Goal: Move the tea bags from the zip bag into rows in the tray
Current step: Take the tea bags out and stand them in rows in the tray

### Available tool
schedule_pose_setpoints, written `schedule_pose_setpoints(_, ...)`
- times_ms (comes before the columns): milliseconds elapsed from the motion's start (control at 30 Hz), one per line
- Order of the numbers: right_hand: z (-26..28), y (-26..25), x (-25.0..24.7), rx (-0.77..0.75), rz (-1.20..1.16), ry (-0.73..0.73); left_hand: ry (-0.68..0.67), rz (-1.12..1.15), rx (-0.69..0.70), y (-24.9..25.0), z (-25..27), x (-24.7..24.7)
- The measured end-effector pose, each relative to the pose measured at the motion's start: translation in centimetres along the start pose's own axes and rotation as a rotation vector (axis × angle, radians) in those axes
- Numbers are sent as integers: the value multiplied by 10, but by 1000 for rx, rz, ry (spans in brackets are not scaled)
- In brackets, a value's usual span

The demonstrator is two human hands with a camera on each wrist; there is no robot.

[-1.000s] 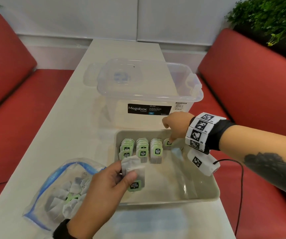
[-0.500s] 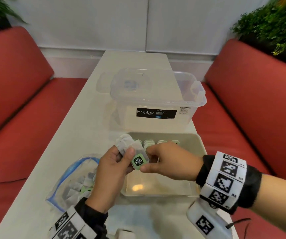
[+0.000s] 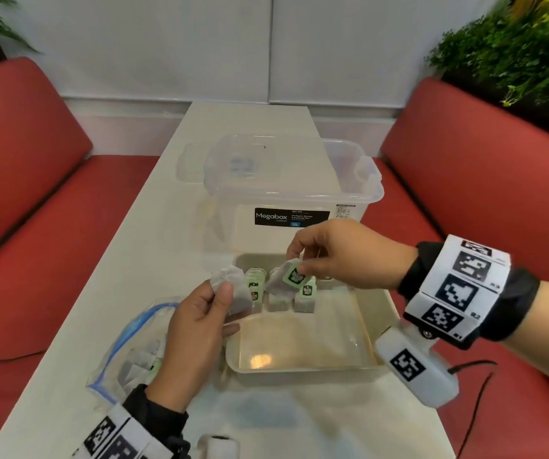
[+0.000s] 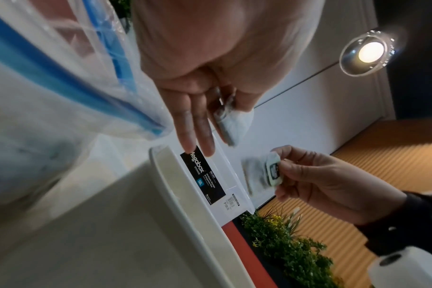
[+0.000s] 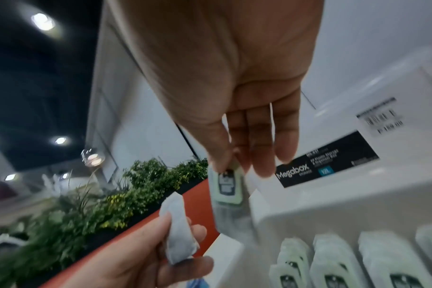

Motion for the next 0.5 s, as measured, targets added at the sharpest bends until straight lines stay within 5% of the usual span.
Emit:
schedule_pose_setpoints(267,-16,-19,0,-70,306,-128,-195,-332,222,15,5,25)
schedule_pose_setpoints(500,-15,-29,1,-112,334,-96,-224,-357,232,14,-1,32)
Point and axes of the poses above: each hand's wrist, its own z-axis away from the middle knuckle, its own x-axis out of the palm, y = z × x, the point moved 5 cm from there along -z, towards the middle knuckle, and after that the axes turned 10 degrees about -x, right-handed, at the moved point
